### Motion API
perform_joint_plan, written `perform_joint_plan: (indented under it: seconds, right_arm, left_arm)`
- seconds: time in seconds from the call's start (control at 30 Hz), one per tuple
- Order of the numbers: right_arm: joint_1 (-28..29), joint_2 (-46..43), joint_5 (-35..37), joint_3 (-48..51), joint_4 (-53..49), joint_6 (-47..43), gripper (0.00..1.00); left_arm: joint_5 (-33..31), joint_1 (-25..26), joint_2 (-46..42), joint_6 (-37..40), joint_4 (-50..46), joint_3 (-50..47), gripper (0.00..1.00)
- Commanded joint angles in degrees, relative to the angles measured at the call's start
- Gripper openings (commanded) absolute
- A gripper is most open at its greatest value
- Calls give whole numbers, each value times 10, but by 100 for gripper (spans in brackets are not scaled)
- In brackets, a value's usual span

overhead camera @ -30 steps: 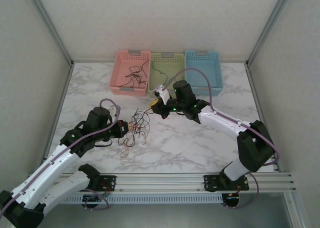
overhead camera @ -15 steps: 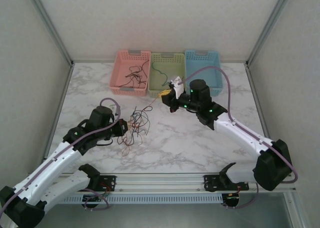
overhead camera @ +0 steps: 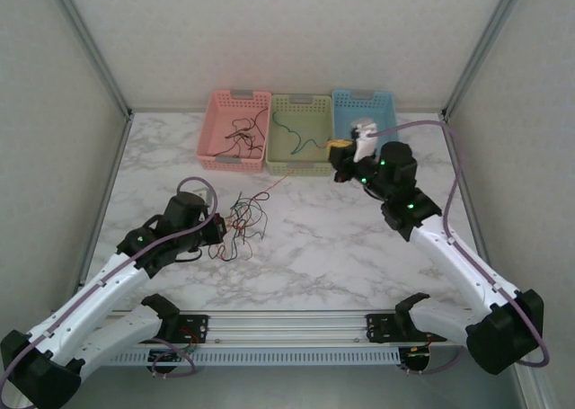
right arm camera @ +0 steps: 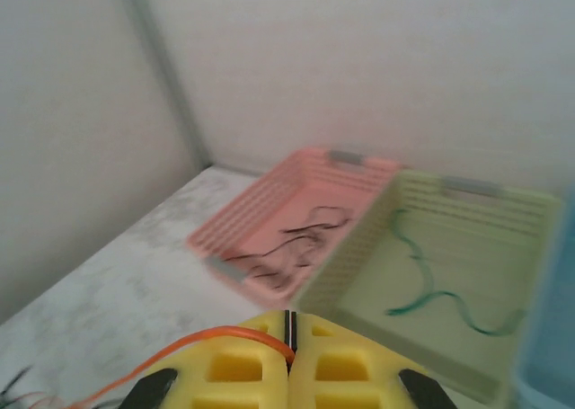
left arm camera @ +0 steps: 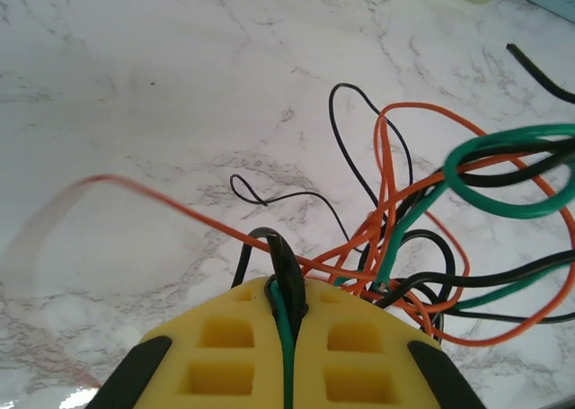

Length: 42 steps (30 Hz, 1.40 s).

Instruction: Untangle the cables

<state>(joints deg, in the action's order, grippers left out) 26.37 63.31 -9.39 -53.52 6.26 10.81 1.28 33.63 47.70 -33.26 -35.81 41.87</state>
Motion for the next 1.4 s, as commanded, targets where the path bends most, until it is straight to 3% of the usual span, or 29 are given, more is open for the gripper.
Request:
perform_joint_plan:
  seconds: [0.0, 0.23, 0.43, 0.87, 1.07, 1.17, 1.27, 1.37]
  right_arm:
    - [-61, -31, 88, 22, -19, 75, 0]
    - [-162, -67, 179, 47, -84, 153, 0]
    - [-244, -86, 198, 65, -104, 189, 0]
    - [-340, -93, 283, 51, -163, 259, 0]
    - [-352, -69, 225, 61, -158, 287, 0]
    - [-347, -44, 121, 81, -144, 310, 0]
    - [-313, -14, 53, 92, -158, 304, 0]
    - [-251, 0, 47, 108, -173, 270, 0]
  left_arm:
    - [-28, -4, -13, -9, -14, -6, 0]
    - [-35, -4, -12, -10, -19, -6, 0]
    - [-45, -4, -16, -12, -24, -6, 0]
    - [-97, -4, -18, -21, -49, -3, 0]
    - [-141, -4, -24, -30, -63, -1, 0]
    - [-131, -5, -19, -27, -54, -3, 0]
    - [-104, -5, -8, -17, -38, 0, 0]
    - [-101, -5, -3, -11, -33, 7, 0]
